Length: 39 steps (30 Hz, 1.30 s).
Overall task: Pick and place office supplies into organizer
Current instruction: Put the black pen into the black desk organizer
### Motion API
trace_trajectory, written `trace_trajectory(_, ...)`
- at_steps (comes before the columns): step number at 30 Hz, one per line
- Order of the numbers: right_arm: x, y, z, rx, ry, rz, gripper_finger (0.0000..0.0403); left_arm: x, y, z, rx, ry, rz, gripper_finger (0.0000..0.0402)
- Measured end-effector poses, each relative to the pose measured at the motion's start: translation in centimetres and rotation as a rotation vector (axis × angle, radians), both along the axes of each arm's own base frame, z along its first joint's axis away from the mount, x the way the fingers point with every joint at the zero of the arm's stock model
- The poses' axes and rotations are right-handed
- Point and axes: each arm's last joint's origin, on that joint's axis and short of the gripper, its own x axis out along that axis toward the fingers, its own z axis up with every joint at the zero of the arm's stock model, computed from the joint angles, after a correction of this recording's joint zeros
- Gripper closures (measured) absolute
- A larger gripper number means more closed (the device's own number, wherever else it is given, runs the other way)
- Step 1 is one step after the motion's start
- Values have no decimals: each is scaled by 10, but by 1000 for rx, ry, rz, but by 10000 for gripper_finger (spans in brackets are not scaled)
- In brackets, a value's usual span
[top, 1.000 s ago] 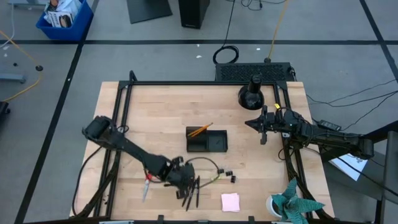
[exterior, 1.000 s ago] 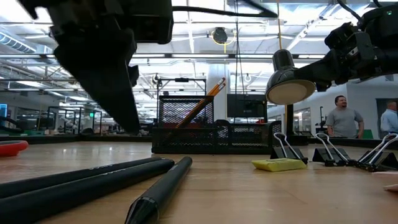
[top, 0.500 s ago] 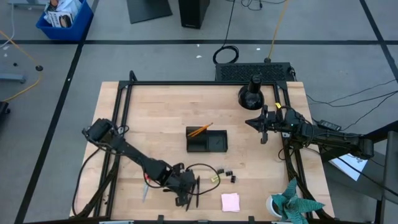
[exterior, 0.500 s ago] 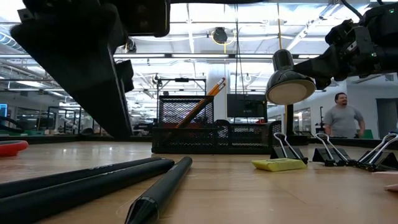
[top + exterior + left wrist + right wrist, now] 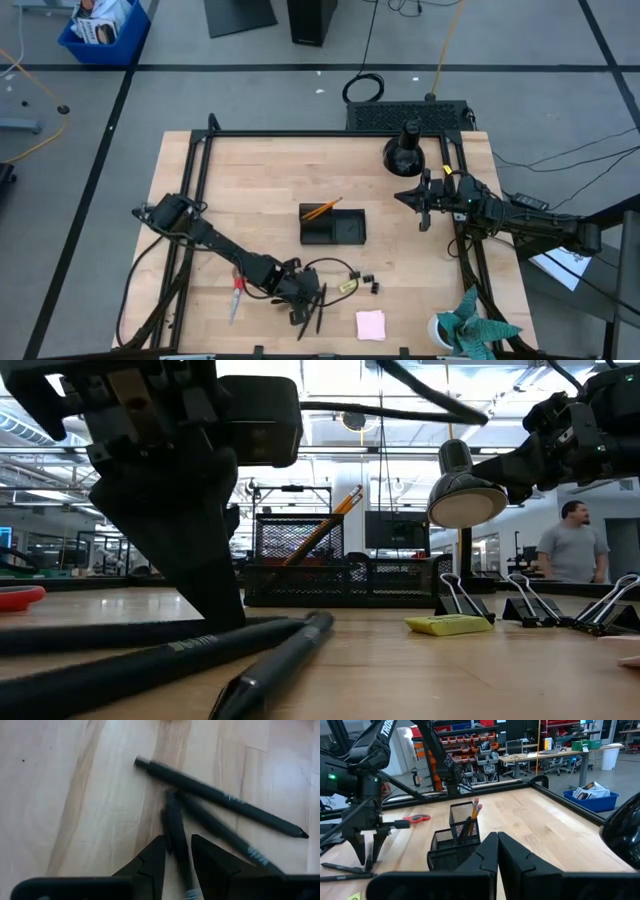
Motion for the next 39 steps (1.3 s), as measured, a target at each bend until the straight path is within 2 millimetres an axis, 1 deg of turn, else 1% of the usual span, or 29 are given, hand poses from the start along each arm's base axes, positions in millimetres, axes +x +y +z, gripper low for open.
trace_trajectory(7, 0, 0, 0, 0, 1, 0, 399, -4, 2, -4, 36, 58, -28, 300)
trace_trajectory(11, 0, 0, 0, 0, 2, 0, 399, -13, 5, -8, 77, 155, -73, 300)
trace_trajectory(14, 0, 0, 0, 0, 1, 0, 399, -16, 6, -8, 87, 182, -80, 300)
trace_trajectory(19, 0, 0, 0, 0, 2, 0, 399, -14, 6, -9, 87, 165, -123, 300)
trace_trajectory(29, 0, 0, 0, 0, 2, 0, 399, -5, 15, -6, 45, 152, -128, 300)
trace_trajectory(39, 0, 0, 0, -3, 3, 0, 399, 2, 15, -4, 46, 74, -161, 300)
